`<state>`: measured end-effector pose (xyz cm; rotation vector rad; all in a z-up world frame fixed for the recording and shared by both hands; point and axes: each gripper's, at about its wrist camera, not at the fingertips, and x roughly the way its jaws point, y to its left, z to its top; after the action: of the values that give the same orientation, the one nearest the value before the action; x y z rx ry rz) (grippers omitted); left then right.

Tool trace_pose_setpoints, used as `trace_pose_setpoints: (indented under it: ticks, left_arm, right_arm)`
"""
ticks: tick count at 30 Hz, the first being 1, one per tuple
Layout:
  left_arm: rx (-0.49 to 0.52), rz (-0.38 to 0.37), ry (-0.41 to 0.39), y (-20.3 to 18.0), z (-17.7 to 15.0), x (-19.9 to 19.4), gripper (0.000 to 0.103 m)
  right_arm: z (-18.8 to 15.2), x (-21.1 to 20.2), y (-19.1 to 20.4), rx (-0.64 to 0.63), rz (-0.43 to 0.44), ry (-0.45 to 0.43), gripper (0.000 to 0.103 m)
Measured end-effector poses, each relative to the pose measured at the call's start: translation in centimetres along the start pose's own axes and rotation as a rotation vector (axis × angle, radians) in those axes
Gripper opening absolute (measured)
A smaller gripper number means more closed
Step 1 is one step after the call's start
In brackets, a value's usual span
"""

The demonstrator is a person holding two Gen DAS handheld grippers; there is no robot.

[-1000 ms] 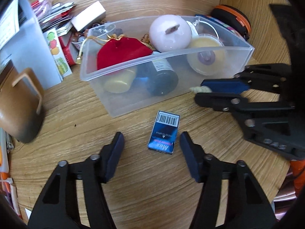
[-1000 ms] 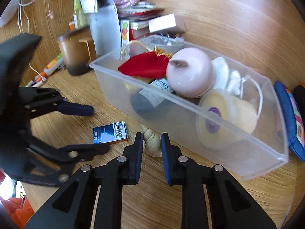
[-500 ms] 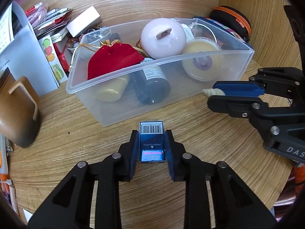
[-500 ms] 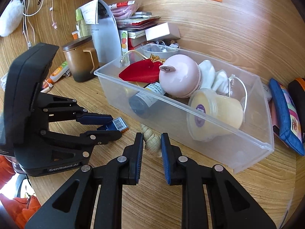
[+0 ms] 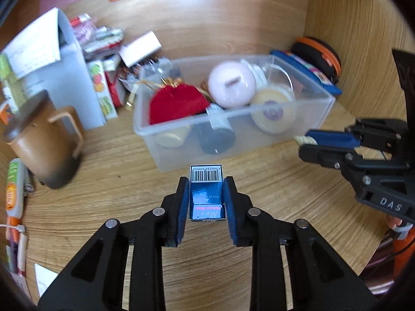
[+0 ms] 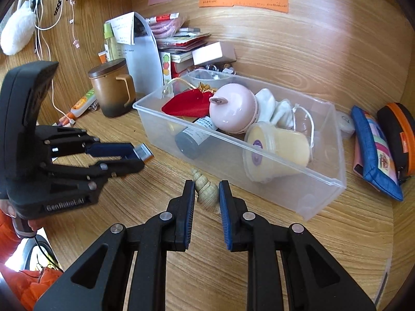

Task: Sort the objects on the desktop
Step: 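Grasp the blue box with the left gripper while the right grasps the seashell, then carry the blue box and seashell over the bin and lower them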

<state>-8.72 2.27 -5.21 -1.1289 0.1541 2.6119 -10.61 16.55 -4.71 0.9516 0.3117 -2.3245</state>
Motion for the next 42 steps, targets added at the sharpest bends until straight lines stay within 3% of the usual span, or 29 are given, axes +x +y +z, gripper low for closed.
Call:
trace_pose_setpoints:
  ticks: [8,17,20,29,42]
  left_arm:
    - [-0.042,0.029,-0.087,1.9,1.5,-2.9,0.026]
    - [-0.05,0.05,-0.129,3.2,4.1,-3.4,0.026]
    - [-0.046,0.067,-0.125,3.7,5.2,-2.5,0.026]
    - [-0.049,0.021,-0.113,4.3,7.7,-0.1,0.026]
    - [-0.044,-0.008,-0.059,4.0,10.1,4.7,0.026]
  right_arm:
    - [0.3,-2.1,-0.4,0.026,-0.027,-0.046,0.017]
    - [1.6,-2.9,-2.4,0.074,-0.053,-0.082,0.017]
    - [2.3,-2.9,-3.1,0.082,-0.066,-0.094,0.017]
    - [4.4,-1.5,-5.3,0.107,-0.093,-0.094,0.017]
    - [6.8,3.3,-8.5,0.125,-0.114,-0.026,0.017]
